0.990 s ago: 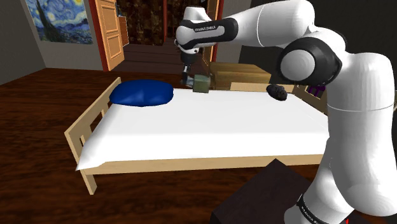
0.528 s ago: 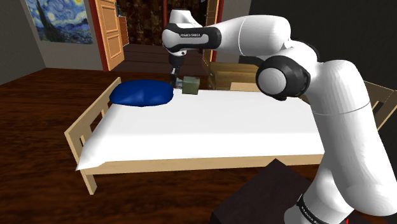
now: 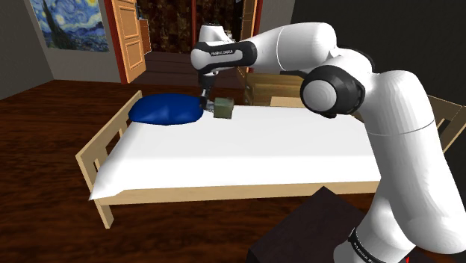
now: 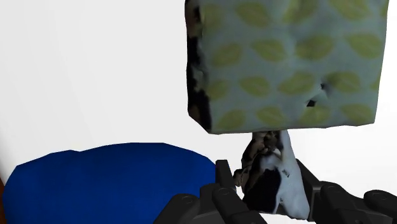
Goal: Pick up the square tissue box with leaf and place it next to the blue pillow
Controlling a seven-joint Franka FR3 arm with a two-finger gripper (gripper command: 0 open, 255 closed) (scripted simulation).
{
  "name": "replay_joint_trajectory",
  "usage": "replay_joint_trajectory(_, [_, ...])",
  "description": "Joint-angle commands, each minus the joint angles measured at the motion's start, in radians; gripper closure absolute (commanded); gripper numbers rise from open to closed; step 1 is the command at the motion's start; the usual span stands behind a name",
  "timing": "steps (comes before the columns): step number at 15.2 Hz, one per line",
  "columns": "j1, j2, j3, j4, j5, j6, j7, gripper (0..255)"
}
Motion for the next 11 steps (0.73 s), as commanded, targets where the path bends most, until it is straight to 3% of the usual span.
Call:
replay_joint_trajectory(1, [0.004,0.003,0.001,-0.022,0.001,0.026,0.002,255])
replay_joint_trajectory(11, [0.010,0.027,0.008,-0.119,0.010,0.145,-0.001,255])
